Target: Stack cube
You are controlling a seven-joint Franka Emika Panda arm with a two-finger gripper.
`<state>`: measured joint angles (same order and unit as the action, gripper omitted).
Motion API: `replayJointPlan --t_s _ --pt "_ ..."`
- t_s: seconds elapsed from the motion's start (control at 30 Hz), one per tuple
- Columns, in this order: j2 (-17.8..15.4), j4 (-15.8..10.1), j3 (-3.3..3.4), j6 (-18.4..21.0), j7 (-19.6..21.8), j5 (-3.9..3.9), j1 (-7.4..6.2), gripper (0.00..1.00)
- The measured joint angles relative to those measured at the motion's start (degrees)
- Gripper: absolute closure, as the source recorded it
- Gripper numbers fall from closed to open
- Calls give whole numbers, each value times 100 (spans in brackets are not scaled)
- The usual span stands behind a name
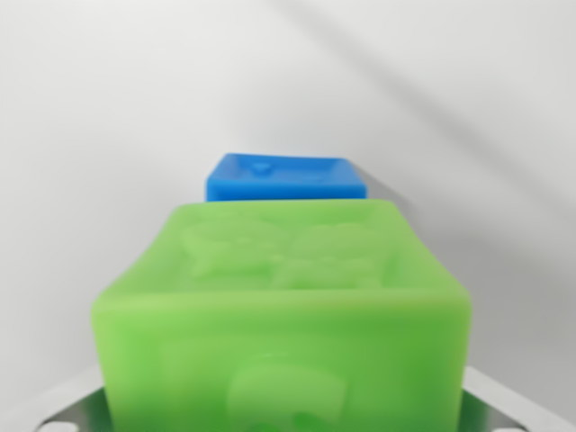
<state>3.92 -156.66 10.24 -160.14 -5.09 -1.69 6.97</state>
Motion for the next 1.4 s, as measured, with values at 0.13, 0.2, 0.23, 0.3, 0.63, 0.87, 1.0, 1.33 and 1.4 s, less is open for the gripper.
replayJointPlan --t_s 0.13,0.2,0.23,0.3,0.63,0.87,1.0,1.33,1.4 --pt "155 9 -26 -141 -69 -97 0 100" --pt "229 16 -38 -208 -100 -140 0 100" --pt "265 20 -44 -239 -115 -160 1 100" --pt "316 27 -56 -283 -143 -194 3 100" --pt "548 57 -122 -483 -259 -352 30 100" --pt "631 71 -155 -548 -300 -402 51 100" --pt "642 72 -162 -562 -307 -412 53 0" --pt "642 74 -164 -564 -310 -414 53 0" --pt "642 74 -164 -564 -310 -414 53 0"
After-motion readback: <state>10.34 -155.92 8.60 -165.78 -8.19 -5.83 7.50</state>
